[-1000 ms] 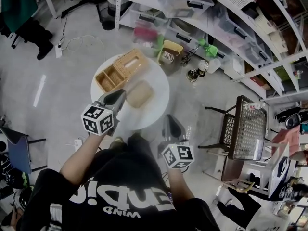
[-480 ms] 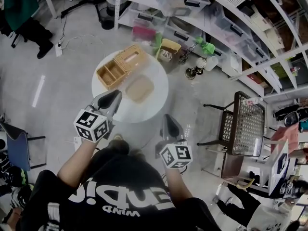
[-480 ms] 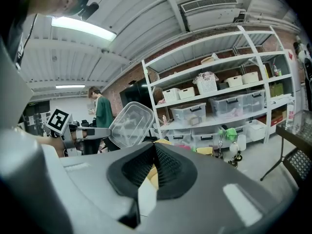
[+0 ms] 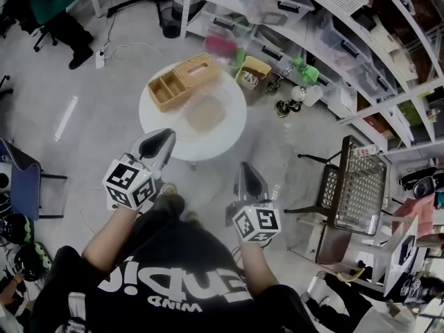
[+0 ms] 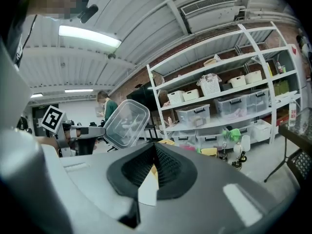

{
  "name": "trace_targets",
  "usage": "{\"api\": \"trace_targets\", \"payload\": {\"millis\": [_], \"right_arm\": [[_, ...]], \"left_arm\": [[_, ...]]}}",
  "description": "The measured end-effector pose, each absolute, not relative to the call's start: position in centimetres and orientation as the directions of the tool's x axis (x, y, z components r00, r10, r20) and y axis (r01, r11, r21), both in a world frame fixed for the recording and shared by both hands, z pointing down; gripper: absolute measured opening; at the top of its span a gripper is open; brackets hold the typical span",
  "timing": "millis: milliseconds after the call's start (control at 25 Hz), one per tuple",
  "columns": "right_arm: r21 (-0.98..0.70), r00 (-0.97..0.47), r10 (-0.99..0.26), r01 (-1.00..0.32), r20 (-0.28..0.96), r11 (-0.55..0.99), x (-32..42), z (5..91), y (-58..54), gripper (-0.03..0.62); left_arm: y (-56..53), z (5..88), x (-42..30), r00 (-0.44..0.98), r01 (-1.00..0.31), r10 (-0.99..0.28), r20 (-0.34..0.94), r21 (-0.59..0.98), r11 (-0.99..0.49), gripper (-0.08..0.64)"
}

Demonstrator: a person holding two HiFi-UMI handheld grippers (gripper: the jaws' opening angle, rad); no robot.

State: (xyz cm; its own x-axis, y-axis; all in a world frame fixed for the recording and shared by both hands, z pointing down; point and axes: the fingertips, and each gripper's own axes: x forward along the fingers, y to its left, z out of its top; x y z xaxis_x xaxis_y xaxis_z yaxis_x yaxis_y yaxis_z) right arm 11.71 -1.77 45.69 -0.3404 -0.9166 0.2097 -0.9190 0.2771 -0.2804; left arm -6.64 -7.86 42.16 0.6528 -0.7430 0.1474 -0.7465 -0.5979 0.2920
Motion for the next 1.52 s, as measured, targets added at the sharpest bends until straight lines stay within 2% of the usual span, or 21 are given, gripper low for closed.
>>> {"api": "trace_targets", "payload": {"millis": [360, 680, 1040, 1520], "right_arm": [[-0.271, -0.385, -0.908, -0.903, 0.168, 0.333, 14.6, 44.2, 5.2, -0.002], [-0.28, -0.378, -0.912, -0.903, 0.16, 0.326, 14.4, 43.0, 9.3, -0.002], [-0.233, -0.332, -0.93, -0.928, 0.156, 0.292, 11.5, 42.3, 10.8, -0.002], [-0.22, -0.304, -0.941, -0.938, 0.149, 0.268, 11.0, 43.3, 11.3, -0.002]], "left_arm": [[1.9, 41.0, -4.9, 0.568, -0.817, -0.812, 0.135, 0.212, -0.536, 0.037], [7.6, 40.4, -5.8, 0.549, -0.832, -0.82, 0.163, 0.198, -0.518, 0.037], [8.7, 40.2, -8.5, 0.565, -0.824, -0.815, 0.126, 0.145, -0.548, 0.037], [8.0, 42.6, -9.3, 0.571, -0.817, -0.814, 0.105, 0.163, -0.553, 0.037]]}}
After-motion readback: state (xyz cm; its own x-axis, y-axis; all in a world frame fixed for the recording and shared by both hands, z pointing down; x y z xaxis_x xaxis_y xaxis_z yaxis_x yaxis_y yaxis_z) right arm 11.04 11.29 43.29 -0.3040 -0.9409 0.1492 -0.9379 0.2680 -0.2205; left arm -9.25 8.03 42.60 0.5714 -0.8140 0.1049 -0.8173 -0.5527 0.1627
